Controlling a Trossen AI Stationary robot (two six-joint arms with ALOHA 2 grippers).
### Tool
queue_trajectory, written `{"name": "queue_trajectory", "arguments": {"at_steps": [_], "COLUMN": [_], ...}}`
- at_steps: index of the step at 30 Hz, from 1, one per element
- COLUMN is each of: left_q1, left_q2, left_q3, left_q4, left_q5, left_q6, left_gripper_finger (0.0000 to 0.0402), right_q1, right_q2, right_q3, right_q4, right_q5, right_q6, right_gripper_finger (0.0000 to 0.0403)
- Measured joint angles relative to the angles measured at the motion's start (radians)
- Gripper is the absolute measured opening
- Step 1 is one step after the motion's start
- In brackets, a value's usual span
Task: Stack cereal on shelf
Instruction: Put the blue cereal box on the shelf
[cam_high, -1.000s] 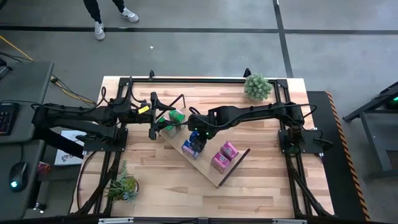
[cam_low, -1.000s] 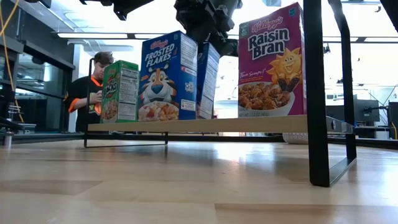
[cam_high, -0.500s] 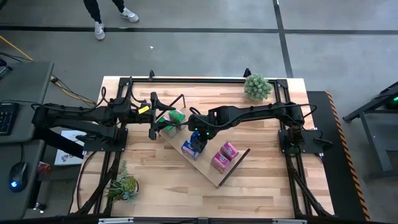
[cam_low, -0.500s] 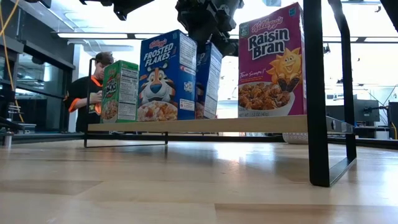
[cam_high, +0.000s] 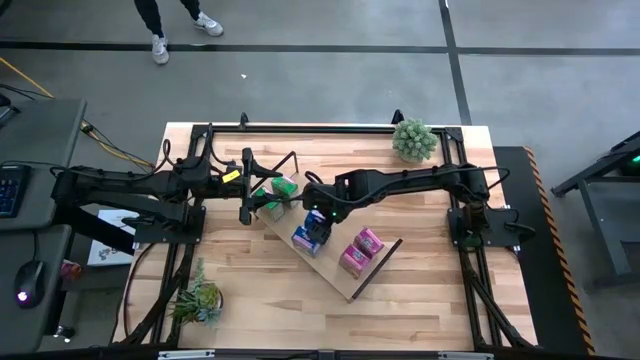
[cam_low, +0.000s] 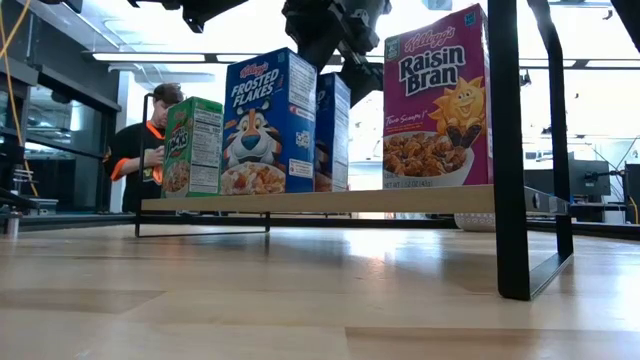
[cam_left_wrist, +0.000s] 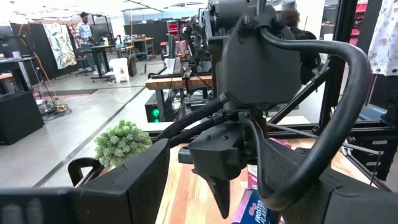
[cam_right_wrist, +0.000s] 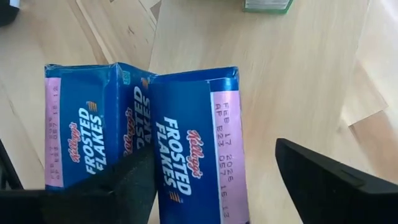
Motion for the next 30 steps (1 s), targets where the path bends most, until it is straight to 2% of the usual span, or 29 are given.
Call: {"name": "queue_trajectory", "arguments": {"at_steps": [14,19,21,26,30], "left_q1": [0.000,0.000,0.000,0.000,-0.011], "left_q2": [0.000,0.000,0.000,0.000,0.000], "left_q3": [0.000,0.000,0.000,0.000,0.000], "left_q4": [-0.012,-0.031,-0.031,-0.031,-0.022], "left_q5": [0.000,0.004,0.033,0.104,0.109], "left_q6": [0.000,-0.008,-0.008,-0.009,-0.009], "left_gripper_finger": [0.0243,0.0243,0.0243,0.0243,0.0243], "right_q1": [-0.020,-0.016,-0.007,0.013,0.002], "right_q2": [-0.001,-0.001,-0.001,-0.001,-0.023], "right_q3": [0.161,0.205,0.211,0.212,0.207], "right_q4": [-0.036,-0.125,-0.188,-0.406,-0.491], "right_q5": [0.028,0.037,0.096,0.366,0.436], "right_q6": [-0.201,-0.287,-0.310,-0.288,-0.221], "right_gripper_finger": [0.0303,0.0303,0.0303,0.0303,0.0303]}}
